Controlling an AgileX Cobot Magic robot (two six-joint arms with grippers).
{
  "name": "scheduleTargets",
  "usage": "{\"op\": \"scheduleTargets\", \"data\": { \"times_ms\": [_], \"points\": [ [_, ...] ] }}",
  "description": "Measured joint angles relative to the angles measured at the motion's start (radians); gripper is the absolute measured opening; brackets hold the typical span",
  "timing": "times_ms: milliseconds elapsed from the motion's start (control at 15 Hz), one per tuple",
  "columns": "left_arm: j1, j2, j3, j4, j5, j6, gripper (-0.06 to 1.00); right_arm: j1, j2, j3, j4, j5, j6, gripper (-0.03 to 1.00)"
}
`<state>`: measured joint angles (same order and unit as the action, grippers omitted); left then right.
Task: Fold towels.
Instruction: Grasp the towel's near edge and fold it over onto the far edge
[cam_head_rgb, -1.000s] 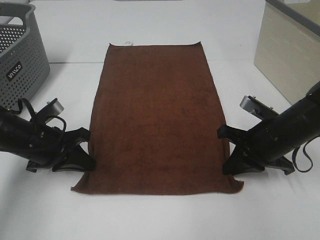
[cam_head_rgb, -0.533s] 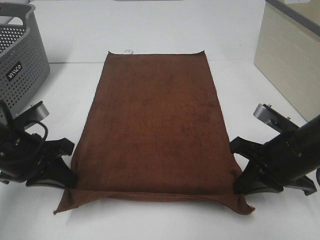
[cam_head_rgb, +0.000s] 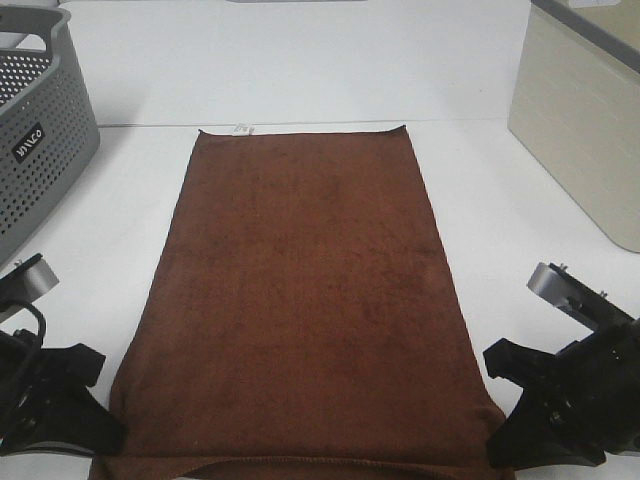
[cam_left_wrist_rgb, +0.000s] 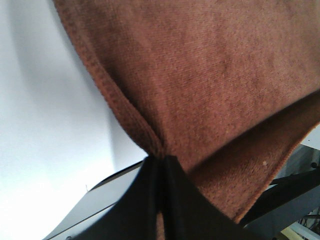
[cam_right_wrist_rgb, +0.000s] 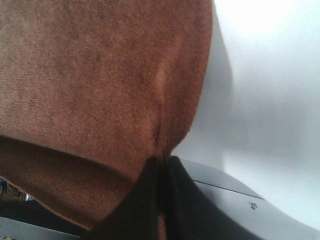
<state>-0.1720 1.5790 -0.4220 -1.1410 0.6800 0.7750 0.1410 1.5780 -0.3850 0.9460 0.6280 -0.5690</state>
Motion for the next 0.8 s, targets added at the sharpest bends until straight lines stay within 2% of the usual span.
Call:
{"op": "scheduleTargets", "data": {
  "times_ms": [267,333,600,800],
  "points": [
    [0.000,-0.003,-0.056,-0.084,-0.046,0.046,0.01,0.000,-0.005,-0.106,-0.023,-0.002,0.002,0.00],
    [0.000,0.002,-0.105,-0.097,-0.077,0.050,0.01,0.000,-0.003,-0.192,-0.028,-0.002,0.009,0.00],
    [0.000,0.107,-0.308,-0.101,-0.093,0.053,0.01,0.000,0.075,-0.450,-0.039,0.002,0.052,0.00],
    [0.000,0.238,-0.526,-0.102,-0.097,0.048,0.01,0.000,0.212,-0.671,-0.039,0.040,0.061,0.00]
  ]
}}
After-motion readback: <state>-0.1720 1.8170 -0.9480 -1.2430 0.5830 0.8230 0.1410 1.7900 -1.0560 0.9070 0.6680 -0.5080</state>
